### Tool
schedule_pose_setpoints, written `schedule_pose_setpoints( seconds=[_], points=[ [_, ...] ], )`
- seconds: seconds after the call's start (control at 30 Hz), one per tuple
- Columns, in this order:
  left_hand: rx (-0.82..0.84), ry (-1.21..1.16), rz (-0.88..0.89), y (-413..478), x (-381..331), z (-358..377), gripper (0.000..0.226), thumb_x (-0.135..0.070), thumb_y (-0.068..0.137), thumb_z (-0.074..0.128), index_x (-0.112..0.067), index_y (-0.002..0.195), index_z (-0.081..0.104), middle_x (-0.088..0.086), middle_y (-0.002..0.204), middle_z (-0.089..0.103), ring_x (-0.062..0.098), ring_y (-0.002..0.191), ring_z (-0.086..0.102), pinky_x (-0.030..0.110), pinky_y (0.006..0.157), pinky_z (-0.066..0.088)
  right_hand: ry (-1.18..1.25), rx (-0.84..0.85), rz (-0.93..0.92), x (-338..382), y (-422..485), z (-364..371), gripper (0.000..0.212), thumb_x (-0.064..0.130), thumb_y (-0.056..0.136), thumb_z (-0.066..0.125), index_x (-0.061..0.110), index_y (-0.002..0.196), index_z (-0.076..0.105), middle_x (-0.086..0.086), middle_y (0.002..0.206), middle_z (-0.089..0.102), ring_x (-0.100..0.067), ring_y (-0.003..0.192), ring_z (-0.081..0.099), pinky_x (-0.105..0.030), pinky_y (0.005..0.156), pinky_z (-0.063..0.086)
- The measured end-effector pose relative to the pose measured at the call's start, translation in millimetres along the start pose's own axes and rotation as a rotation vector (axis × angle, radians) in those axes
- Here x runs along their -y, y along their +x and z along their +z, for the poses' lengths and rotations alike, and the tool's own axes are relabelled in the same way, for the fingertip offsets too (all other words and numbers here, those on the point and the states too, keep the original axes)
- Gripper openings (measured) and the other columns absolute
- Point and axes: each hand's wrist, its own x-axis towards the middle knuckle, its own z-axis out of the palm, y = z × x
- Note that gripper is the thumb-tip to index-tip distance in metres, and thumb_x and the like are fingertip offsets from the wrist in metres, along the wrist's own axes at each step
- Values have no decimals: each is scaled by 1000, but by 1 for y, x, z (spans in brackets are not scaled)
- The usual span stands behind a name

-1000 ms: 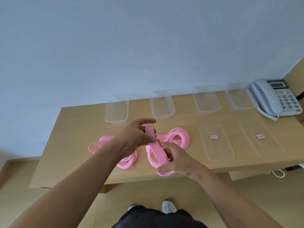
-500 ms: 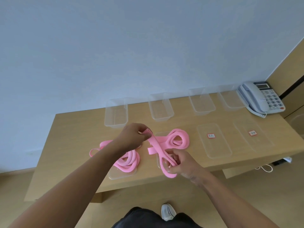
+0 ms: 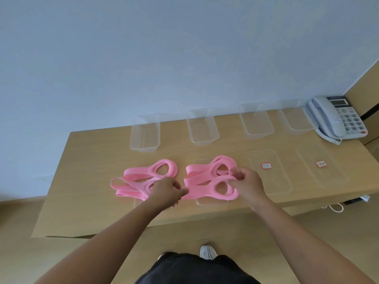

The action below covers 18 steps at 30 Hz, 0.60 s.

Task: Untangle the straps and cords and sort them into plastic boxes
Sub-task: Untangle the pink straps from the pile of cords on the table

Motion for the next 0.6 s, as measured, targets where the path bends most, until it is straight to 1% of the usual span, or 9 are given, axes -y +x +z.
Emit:
schedule_pose_setpoints(
  seconds=[0.07,0.1,0.17,0.23,0.3,0.37,0.43,0.5,0.6],
  points=[
    [-148,229,69,0,3,8,32,-40,93,70,-17,115,69,0,102,75,18,94,65,29,77,44,-187,-36,-55,0,3,3,40,12,79,76,23,116,66,10,103,64,-16,94,63,-28,79,48],
    [-204,249,110,-2,4,10,33,-39,94,68,-19,120,69,0,107,74,18,99,65,28,78,39,-265,-49,-124,2,2,5,43,14,78,75,25,118,65,13,102,62,-15,95,60,-26,77,47],
    [-278,229,198,-5,7,12,33,-34,94,69,-18,123,69,1,112,73,21,104,66,29,80,41,-407,-12,-347,5,-3,11,41,12,76,72,26,114,64,17,101,59,-14,95,57,-23,73,43],
    [-325,211,268,-13,14,11,34,-29,93,71,-17,124,70,3,115,73,25,107,65,31,82,43,-516,87,-522,8,-9,24,44,10,74,74,19,116,64,5,110,63,-21,103,57,-28,78,46],
    [-365,215,289,-23,23,8,33,-25,91,74,-14,123,72,7,114,73,29,107,64,32,82,44,-564,190,-606,9,-14,40,56,13,73,81,13,126,63,-7,118,62,-29,110,55,-37,86,49],
    [-392,202,279,-36,38,5,32,-17,88,78,-8,118,73,12,109,73,35,103,66,39,83,51,-599,283,-654,11,-18,59,59,20,75,82,14,130,60,-8,125,60,-30,114,53,-43,90,50],
    [-437,181,218,-53,60,4,34,-13,86,80,-7,119,73,13,113,73,37,105,67,43,88,53,-609,356,-743,15,-23,81,55,21,77,81,14,128,61,-8,123,60,-32,113,54,-43,90,50],
    [-482,178,125,-76,81,2,36,-17,88,78,-10,123,71,11,118,71,34,109,65,45,93,53,-620,438,-840,18,-30,104,56,21,76,81,12,128,61,-8,118,61,-32,110,55,-42,92,49],
    [-543,164,3,-115,114,0,37,-21,90,76,-12,125,69,8,121,69,32,112,64,46,96,53,-649,596,-927,24,-49,139,59,27,79,80,13,133,59,-8,125,59,-30,118,52,-43,100,46]
  ],
)
